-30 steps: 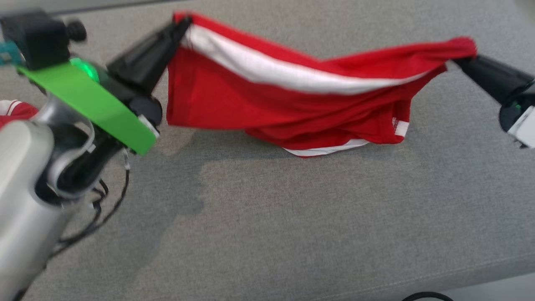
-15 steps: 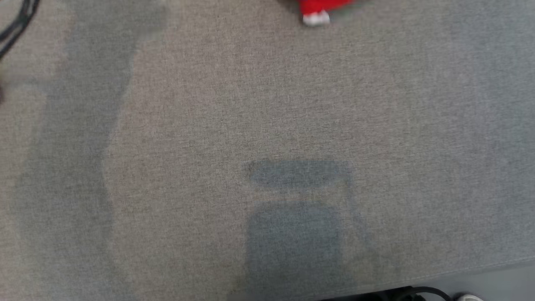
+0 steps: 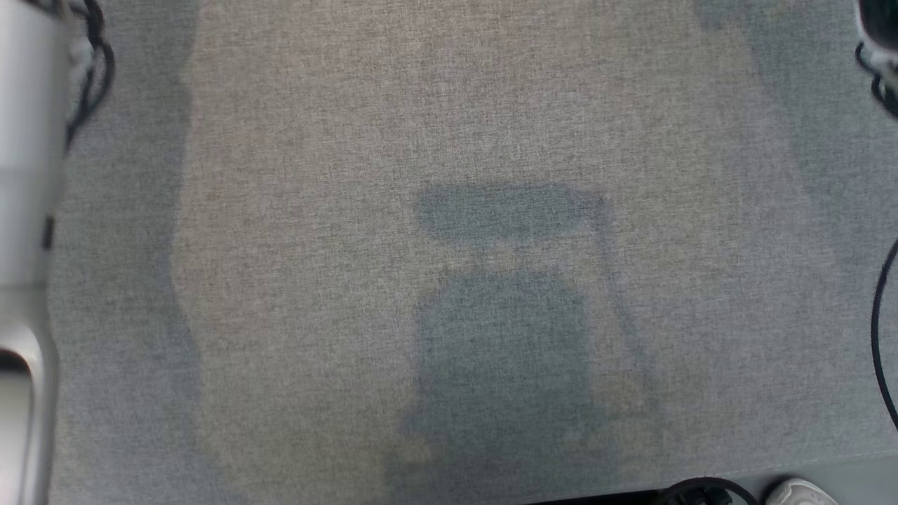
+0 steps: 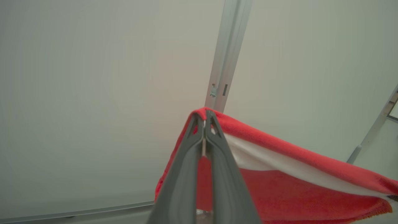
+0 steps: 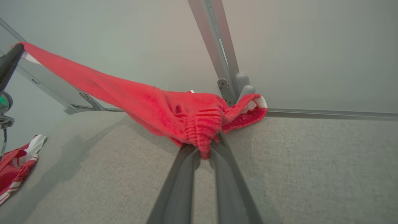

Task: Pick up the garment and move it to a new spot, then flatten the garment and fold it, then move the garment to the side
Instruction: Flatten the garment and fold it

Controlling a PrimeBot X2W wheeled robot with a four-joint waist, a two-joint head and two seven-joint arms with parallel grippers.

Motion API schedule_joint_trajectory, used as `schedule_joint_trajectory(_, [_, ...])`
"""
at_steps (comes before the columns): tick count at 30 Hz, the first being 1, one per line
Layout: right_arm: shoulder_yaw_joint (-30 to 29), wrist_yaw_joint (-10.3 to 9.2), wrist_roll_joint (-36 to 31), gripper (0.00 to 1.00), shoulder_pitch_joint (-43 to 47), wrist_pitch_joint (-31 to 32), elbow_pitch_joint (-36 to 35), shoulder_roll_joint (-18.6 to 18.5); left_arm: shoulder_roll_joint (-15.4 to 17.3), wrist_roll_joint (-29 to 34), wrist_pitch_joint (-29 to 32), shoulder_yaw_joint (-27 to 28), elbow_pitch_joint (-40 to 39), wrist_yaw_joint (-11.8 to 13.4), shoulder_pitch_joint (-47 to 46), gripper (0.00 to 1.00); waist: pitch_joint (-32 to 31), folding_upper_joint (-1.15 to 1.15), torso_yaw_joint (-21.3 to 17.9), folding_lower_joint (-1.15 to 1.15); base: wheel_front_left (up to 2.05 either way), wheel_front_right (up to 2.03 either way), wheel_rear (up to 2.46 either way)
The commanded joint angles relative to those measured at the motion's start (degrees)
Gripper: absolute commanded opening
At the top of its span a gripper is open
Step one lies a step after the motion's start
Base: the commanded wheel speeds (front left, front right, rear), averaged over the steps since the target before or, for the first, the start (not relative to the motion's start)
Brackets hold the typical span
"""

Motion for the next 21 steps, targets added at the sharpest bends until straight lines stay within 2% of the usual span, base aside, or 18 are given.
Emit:
schedule_joint_trajectory(1, [2.0, -0.05, 1.7, 0.0, 4.5, 1.1, -1.4, -2.5, 0.7, 0.1, -0.1, 0.4, -1.3, -0.6, 7.3, 0.0, -2.1, -0.02, 0.5, -0.01, 0.0, 0.0, 0.0])
schedule_joint_trajectory(7, [8.9, -0.09, 8.1, 0.0, 19.1, 4.0, -6.7, -11.5, 2.9, -1.9, -0.1, 1.3, -9.5, -1.1, 31.0, 0.0, -8.4, -0.02, 1.5, -0.01, 0.0, 0.0, 0.0])
schedule_joint_trajectory(9, [10.4, -0.14, 8.6, 0.0, 22.5, 3.3, -7.0, -13.6, 3.7, -0.5, -0.1, 1.4, -12.4, 0.2, 37.8, 0.0, -10.3, -0.02, 1.9, -0.01, 0.0, 0.0, 0.0])
schedule_joint_trajectory(10, [10.4, -0.14, 8.6, 0.0, 22.5, 3.3, -7.0, -13.6, 3.7, -0.5, -0.1, 1.4, -12.4, 0.2, 37.8, 0.0, -10.3, -0.02, 1.9, -0.01, 0.0, 0.0, 0.0])
schedule_joint_trajectory(15, [12.2, -0.16, 9.4, 0.0, 28.4, -1.3, -6.0, -16.3, 2.2, -0.6, -0.1, 2.2, -19.9, 3.2, 51.8, 0.0, -14.9, -0.02, 2.7, -0.01, 0.0, 0.0, 0.0])
schedule_joint_trajectory(21, [14.8, -0.16, 7.1, 0.0, 34.1, -8.7, -3.1, -16.0, 0.1, -0.8, -0.2, 2.8, -27.7, 7.1, 66.3, 0.0, -19.8, -0.02, 3.3, -0.01, 0.0, 0.0, 0.0])
